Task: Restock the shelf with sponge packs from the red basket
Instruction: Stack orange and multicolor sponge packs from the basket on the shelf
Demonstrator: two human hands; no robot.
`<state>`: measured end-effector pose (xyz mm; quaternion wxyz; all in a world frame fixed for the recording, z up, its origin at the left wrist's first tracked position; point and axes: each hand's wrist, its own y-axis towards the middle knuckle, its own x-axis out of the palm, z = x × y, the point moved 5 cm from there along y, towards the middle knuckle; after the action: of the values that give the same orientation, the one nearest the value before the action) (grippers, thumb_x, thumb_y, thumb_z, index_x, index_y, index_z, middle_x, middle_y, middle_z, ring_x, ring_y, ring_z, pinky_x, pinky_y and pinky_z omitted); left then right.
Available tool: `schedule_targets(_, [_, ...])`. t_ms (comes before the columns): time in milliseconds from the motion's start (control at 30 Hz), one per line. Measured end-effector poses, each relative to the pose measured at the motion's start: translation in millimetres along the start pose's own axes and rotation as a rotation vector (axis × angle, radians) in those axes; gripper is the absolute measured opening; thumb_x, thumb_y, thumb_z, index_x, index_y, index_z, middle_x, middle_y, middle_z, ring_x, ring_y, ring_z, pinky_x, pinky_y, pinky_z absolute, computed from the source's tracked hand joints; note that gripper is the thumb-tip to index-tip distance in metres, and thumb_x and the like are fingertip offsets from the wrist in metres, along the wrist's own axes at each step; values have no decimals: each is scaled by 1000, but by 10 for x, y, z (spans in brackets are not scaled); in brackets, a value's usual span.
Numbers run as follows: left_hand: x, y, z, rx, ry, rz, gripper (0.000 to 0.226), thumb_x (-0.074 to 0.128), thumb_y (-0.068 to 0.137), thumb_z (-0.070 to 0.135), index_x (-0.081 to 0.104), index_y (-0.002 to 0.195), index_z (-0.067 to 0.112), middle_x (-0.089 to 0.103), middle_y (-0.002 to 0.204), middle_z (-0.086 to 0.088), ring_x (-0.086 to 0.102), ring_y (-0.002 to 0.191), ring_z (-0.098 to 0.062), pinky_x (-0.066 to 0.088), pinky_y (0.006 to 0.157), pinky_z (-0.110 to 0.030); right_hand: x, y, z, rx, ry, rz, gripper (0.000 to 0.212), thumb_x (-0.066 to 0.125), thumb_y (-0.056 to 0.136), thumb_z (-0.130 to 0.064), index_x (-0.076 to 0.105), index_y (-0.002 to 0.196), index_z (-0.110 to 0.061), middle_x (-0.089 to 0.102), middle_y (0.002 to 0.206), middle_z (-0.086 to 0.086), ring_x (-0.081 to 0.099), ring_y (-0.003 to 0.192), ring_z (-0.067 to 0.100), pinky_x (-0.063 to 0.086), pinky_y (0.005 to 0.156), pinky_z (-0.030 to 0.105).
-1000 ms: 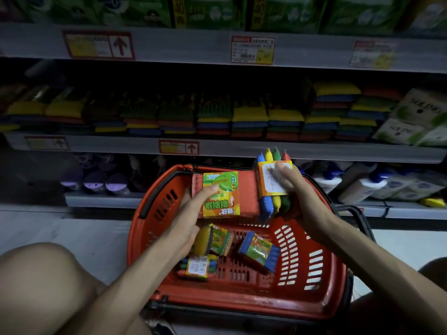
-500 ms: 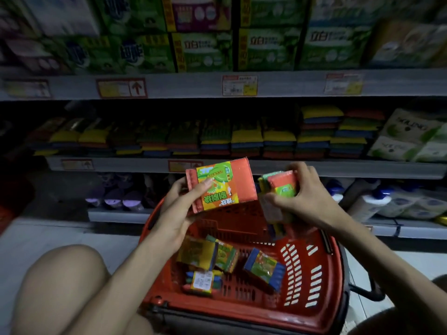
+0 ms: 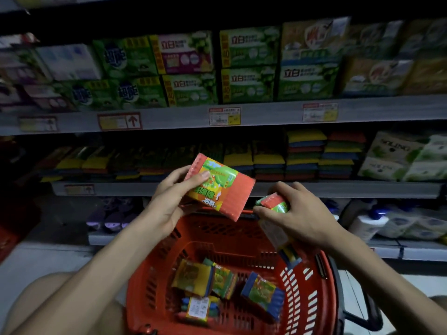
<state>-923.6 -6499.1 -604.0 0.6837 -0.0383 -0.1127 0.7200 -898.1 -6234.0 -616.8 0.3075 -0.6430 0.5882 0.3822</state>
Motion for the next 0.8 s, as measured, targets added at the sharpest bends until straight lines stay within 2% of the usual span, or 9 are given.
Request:
schedule_targets(67, [45, 107, 10, -12, 10, -43, 63, 89, 59, 34, 73, 119, 27, 77, 111, -13, 73, 102, -30, 61, 83, -52, 3, 53, 32, -1, 25, 8, 53, 53, 79, -82, 53, 102, -34, 51, 97, -9, 57, 84, 9, 55, 74, 39])
schedule_targets(167, [83, 257, -11, -28, 4, -62, 62, 88, 58, 34, 74, 118, 28, 78, 109, -10, 73, 98, -26, 60, 73, -42, 12, 117, 75, 30, 111, 11, 46, 61, 80, -74, 56, 104, -35, 55, 99, -7, 58, 86, 8, 55, 76, 36])
schedule_targets(267, [77, 389, -88, -44, -36, -16, 67, 88, 57, 38, 71, 120, 21, 77, 110, -11, 73, 93, -23, 58, 70, -39, 25, 167, 119, 60, 214, 9, 42, 70, 81, -63, 59, 110, -34, 50, 117, -8, 57, 95, 4, 54, 77, 27])
schedule_targets(333, [82, 450, -161, -45, -76, 21, 73, 90, 58, 39, 68, 123, 14, 77, 112, -12, 75, 93, -23, 59, 71, -39, 26, 177, 135, 45, 243, 8, 48, 72, 80, -61, 58, 117, -33, 44, 127, -13, 55, 102, 2, 56, 80, 25])
schedule_targets(467, [118, 540, -298, -29, -136, 65, 75, 95, 59, 38, 66, 123, 11, 77, 111, -10, 74, 105, -26, 56, 96, -44, 32, 189, 89, -83, 106, 8, 71, 72, 76, -66, 46, 139, -45, 44, 135, -24, 57, 112, 3, 57, 91, 34])
schedule_targets(633, [174, 545, -349, -92, -224, 35, 75, 90, 62, 40, 66, 127, 14, 77, 114, -11, 75, 102, -26, 60, 88, -47, 71, 132, -45, -160, 265, -55, 81, 70, 72, -66, 38, 146, -54, 43, 131, -32, 54, 116, -2, 54, 95, 31])
schedule_targets(733, [202, 535, -376, -100, -257, 99, 80, 91, 57, 39, 63, 127, 15, 77, 112, -9, 76, 98, -24, 61, 83, -55, 177, 84, -107, -197, 309, -110, 86, 72, 75, -63, 33, 151, -53, 42, 141, -29, 51, 126, -2, 52, 101, 33])
schedule_targets(800, [249, 521, -386, -87, -251, 115, 83, 92, 55, 41, 61, 127, 14, 78, 110, -7, 77, 97, -22, 60, 87, -56, 257, 64, -131, -194, 365, -159, 91, 74, 76, -60, 27, 154, -53, 39, 146, -29, 50, 130, 0, 52, 102, 34])
